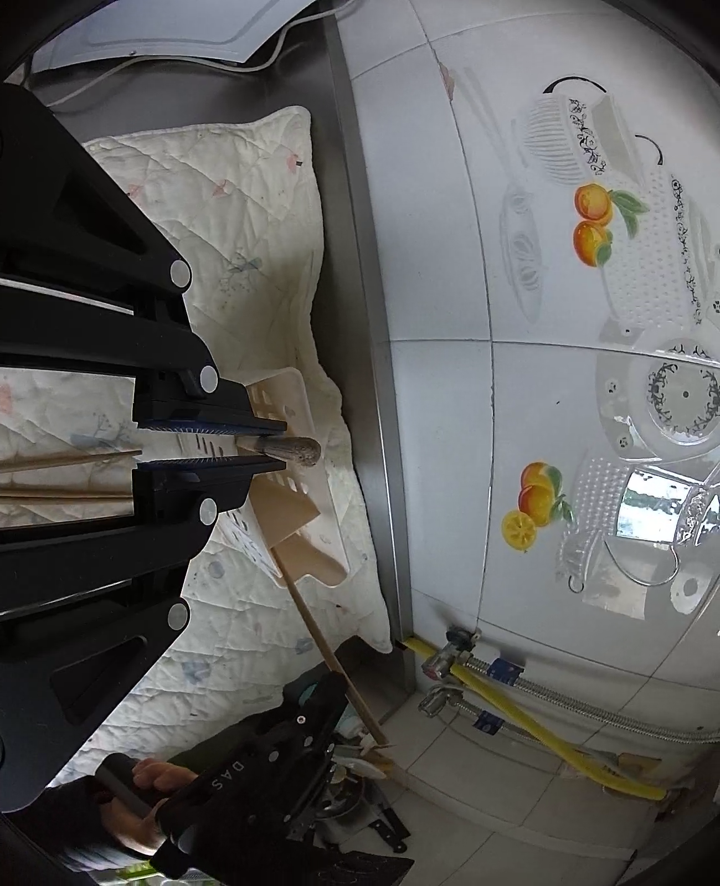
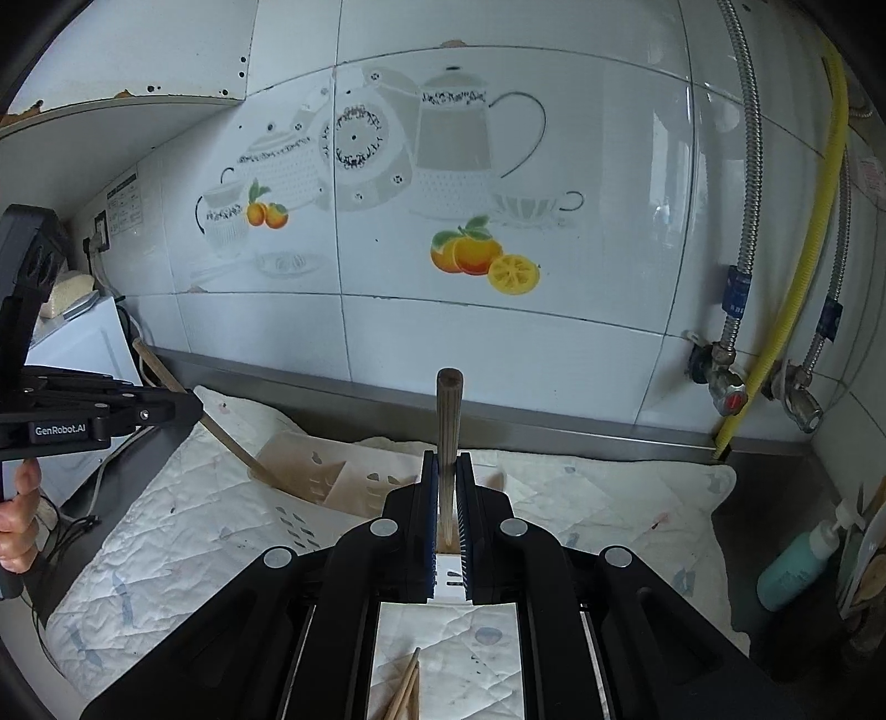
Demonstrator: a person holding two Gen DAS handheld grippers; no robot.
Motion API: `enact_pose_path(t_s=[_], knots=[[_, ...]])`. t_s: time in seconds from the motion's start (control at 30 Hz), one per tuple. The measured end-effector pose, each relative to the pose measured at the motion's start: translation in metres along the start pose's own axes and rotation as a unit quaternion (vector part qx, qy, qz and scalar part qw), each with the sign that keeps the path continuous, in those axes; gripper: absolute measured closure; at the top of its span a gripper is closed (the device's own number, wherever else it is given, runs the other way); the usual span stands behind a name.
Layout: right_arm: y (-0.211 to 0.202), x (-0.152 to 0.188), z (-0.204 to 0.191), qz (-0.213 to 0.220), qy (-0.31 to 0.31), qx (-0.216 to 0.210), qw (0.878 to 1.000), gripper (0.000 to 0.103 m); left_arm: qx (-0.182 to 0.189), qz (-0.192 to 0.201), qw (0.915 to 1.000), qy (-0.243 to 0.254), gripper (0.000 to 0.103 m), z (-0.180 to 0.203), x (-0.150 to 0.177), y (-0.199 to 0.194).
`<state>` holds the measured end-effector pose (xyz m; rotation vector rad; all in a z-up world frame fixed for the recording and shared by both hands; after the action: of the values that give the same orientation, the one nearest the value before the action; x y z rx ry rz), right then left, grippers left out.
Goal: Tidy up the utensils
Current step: 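Lower both chopsticks into the white holder and open both grippers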
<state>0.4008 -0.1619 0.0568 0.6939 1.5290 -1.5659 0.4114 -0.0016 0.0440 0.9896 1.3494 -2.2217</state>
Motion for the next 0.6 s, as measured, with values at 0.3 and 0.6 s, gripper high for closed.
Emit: enact_pose_path(t_s=[0.3,0.6], knots=[[0.003,0.008,0.004,0.003,0.010,0.001,1.000,0.077,-0.001,0.035,0.9993,0.014,0.080,0.006,-0.005,-0.014],[-0.052,0.027,0.015,0.031,0.024,0.003,0.999,0.075,0.001,0.082,0.9965,0.017,0.073,0.020,0.022,-0.064]])
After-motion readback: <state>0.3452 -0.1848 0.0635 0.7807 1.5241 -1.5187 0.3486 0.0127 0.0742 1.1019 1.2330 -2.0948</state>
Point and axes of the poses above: each gripper's, at about its wrist camera, not at the fingertips, and y roughly the way its jaws point, z to its right, x to its underside, the point moved 10 cm from there along y, roughly the way its jaws point, and after that the axes turned 11 degrees about x, right-handed, at the moved point
